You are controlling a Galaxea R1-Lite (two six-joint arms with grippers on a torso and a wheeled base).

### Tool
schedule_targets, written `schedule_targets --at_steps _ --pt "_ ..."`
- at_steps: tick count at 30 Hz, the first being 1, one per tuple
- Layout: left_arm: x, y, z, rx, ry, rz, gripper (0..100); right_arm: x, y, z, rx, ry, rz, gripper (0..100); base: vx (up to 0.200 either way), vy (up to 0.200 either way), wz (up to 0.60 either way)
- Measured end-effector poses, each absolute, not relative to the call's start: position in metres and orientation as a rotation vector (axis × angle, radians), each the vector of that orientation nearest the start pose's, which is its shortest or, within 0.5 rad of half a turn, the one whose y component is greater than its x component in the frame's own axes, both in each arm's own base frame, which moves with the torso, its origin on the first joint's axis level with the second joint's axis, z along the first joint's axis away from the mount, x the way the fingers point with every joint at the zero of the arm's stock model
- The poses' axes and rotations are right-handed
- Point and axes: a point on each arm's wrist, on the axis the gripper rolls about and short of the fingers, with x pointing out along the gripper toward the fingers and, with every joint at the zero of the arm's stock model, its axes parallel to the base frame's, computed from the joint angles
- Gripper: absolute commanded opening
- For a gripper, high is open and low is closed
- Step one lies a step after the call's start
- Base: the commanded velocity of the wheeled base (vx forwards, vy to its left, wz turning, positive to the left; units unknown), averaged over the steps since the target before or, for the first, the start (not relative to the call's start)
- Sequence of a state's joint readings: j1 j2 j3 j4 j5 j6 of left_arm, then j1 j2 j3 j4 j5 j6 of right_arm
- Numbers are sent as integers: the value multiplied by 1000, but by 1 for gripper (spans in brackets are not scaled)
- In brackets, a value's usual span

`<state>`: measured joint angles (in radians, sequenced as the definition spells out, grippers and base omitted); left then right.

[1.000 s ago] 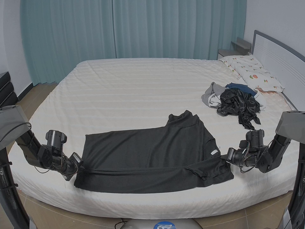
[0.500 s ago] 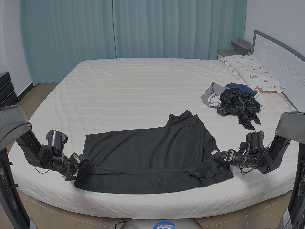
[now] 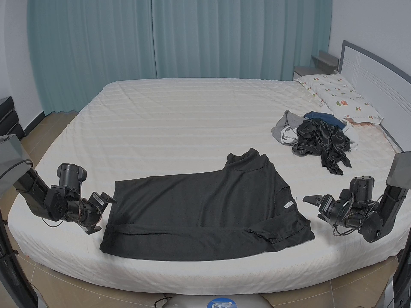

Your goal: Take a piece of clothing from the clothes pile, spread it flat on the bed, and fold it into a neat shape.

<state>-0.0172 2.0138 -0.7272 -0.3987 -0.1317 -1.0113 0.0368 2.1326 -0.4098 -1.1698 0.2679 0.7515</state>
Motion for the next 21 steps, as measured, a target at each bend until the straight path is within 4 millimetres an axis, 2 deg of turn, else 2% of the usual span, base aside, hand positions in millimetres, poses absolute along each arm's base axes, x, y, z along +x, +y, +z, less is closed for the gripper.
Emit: schedule_targets --at_steps 6,12,21 --pt "306 -27 41 -955 935 286 100 287 16 9 814 662 59 100 0 0 0" --pt "305 -36 32 -935 971 273 100 285 17 4 831 684 51 100 0 0 0" --pt "327 -41 19 -943 961 279 100 284 20 2 829 695 56 100 0 0 0"
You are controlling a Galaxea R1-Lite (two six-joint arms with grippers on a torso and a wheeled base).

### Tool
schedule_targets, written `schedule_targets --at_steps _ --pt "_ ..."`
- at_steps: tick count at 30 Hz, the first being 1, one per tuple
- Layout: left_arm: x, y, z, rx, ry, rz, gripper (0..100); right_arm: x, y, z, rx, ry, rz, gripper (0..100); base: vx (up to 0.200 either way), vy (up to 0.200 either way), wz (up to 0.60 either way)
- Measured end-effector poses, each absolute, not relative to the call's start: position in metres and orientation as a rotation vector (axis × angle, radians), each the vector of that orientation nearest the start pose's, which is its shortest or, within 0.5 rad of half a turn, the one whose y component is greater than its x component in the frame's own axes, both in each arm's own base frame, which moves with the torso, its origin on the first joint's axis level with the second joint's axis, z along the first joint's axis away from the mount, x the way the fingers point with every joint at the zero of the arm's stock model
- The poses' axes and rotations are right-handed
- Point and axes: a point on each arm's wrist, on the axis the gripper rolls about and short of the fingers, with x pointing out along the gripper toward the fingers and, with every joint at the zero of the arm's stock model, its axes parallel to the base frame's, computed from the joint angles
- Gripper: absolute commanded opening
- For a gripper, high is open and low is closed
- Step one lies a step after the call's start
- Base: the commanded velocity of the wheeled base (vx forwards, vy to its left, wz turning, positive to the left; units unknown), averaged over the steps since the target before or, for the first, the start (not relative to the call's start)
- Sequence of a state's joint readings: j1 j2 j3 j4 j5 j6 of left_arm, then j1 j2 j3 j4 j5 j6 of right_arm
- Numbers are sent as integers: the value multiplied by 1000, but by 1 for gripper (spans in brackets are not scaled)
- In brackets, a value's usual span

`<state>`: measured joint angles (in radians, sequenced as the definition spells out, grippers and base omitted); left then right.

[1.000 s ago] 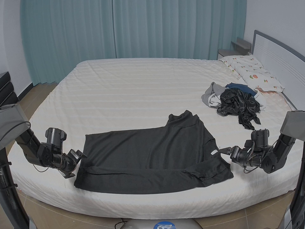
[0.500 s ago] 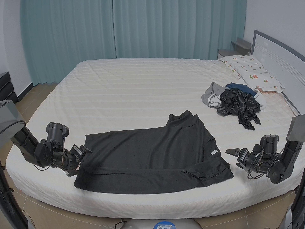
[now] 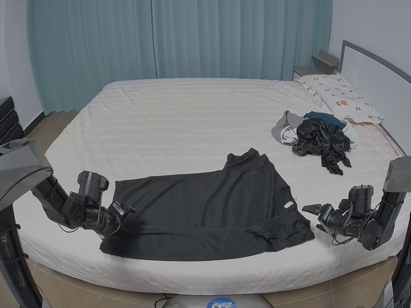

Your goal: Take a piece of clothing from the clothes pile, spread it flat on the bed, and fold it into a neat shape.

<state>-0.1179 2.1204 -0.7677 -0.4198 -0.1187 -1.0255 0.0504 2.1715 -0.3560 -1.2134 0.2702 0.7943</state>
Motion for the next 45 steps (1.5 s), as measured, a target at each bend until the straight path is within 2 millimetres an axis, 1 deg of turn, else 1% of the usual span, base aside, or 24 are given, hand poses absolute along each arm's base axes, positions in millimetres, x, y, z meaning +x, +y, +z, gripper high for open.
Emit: schedule_targets --at_steps 4,7,15,16,21,27,32,34,37,43,45 --pt "341 -37 20 -1015 916 321 100 284 22 3 827 689 64 100 0 0 0" --pt "349 -27 20 -1073 873 371 100 284 22 2 827 687 66 100 0 0 0" --pt "354 -12 16 -1105 849 419 100 283 22 1 827 693 65 100 0 0 0" --pt "354 -8 17 -1114 839 430 100 283 23 1 827 695 65 100 0 0 0" --pt "357 1 19 -1155 801 449 100 281 24 0 824 700 67 100 0 0 0" --pt "354 4 25 -1158 797 437 100 281 24 0 822 701 68 100 0 0 0" --pt "345 5 34 -1111 825 377 100 281 24 0 818 700 67 100 0 0 0" --pt "340 4 35 -1059 854 343 100 281 24 0 817 700 67 100 0 0 0" --pt "333 3 35 -1026 888 320 100 281 24 0 812 699 67 100 0 0 0" --pt "328 3 37 -1005 898 304 100 280 23 2 808 695 65 100 0 0 0" --pt "325 2 35 -963 912 284 100 278 24 2 800 697 66 100 0 0 0"
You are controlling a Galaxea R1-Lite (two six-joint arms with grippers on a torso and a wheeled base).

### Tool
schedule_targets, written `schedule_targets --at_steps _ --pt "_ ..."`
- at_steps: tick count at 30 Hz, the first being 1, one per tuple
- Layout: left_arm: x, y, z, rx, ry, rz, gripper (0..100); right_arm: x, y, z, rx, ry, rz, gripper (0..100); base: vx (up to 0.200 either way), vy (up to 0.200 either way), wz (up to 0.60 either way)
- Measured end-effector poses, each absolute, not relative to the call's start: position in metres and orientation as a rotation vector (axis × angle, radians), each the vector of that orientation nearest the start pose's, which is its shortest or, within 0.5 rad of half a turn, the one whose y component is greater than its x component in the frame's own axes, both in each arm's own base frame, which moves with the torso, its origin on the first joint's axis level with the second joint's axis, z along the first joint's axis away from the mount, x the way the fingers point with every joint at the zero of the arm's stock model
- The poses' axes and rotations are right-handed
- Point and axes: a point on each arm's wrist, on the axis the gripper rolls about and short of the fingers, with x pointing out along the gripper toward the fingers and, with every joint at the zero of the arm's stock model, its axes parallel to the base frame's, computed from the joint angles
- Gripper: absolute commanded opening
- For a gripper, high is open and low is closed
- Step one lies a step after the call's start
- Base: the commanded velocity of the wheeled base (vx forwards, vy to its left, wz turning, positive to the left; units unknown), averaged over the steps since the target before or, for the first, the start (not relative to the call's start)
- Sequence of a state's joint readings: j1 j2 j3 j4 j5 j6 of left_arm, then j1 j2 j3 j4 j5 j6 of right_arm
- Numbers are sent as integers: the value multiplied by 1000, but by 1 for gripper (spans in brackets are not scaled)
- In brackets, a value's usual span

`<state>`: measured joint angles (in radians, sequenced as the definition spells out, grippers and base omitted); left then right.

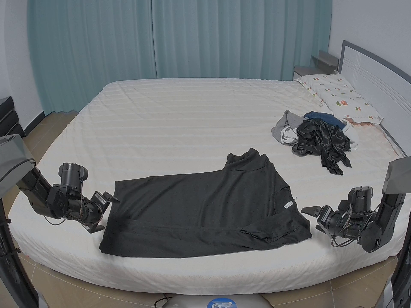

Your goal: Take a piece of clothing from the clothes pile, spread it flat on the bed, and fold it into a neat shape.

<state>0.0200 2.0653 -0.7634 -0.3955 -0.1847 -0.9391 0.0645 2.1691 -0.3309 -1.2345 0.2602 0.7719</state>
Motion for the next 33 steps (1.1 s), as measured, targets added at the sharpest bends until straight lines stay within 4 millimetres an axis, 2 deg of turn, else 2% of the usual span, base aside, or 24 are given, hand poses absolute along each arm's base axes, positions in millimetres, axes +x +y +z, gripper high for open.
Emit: schedule_targets --at_steps 8,18,23,29,30,33 --pt "314 1 32 -936 961 228 100 266 35 5 773 745 92 100 0 0 0" --pt "295 -1 46 -935 966 178 100 256 56 -1 758 850 7 100 0 0 0" --pt "287 -4 51 -924 970 182 100 258 61 -4 755 874 -2 100 0 0 0" --pt "271 -7 45 -911 1014 201 100 264 66 -7 784 860 -25 100 0 0 0" --pt "267 -7 43 -911 1024 207 100 266 67 -8 795 854 -34 0 0 0 0" --pt "255 -6 37 -911 1038 217 100 270 69 -12 806 846 -57 0 0 0 0"
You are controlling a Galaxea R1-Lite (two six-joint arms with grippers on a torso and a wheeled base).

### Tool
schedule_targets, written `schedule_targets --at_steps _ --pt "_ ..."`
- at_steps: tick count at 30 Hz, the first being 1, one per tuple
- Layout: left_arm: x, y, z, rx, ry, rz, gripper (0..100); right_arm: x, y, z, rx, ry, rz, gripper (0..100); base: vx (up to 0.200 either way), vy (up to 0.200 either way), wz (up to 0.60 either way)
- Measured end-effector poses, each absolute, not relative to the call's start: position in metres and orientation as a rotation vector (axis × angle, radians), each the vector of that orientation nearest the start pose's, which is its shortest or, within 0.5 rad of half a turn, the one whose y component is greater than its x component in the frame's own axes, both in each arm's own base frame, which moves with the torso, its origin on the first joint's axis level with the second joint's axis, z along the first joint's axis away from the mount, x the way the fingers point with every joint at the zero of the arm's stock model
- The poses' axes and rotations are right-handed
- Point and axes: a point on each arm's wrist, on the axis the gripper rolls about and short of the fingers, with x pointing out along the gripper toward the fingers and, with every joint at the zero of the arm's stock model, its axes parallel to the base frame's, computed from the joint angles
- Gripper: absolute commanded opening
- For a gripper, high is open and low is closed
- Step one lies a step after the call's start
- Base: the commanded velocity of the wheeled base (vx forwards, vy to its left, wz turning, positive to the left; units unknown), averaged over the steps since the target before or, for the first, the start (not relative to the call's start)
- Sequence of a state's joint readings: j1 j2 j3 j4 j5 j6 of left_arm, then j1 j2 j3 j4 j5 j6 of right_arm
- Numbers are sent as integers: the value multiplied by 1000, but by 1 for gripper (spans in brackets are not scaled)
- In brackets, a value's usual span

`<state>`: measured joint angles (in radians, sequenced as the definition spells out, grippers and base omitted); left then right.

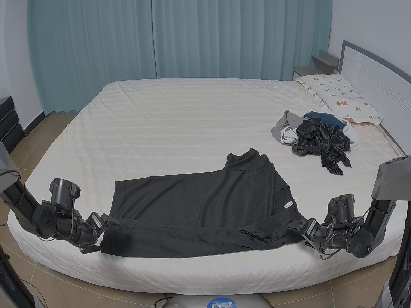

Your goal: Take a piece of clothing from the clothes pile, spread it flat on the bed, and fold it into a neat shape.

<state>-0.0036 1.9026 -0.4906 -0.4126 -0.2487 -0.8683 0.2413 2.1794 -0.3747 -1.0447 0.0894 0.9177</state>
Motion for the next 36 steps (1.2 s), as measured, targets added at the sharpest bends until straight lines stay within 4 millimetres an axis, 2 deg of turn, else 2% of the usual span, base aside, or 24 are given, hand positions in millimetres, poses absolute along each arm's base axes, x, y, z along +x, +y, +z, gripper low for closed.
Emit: schedule_targets --at_steps 11,31,32,36 --pt "231 -5 22 -879 1020 278 100 273 67 -23 708 814 -138 0 0 0 0" --pt "242 -13 -7 -812 947 321 100 261 64 -21 632 834 -141 0 0 0 0" --pt "243 -13 -9 -807 944 326 0 261 64 -21 631 834 -142 0 0 0 0" --pt "249 -15 -15 -779 921 357 0 259 63 -21 620 838 -138 0 0 0 0"
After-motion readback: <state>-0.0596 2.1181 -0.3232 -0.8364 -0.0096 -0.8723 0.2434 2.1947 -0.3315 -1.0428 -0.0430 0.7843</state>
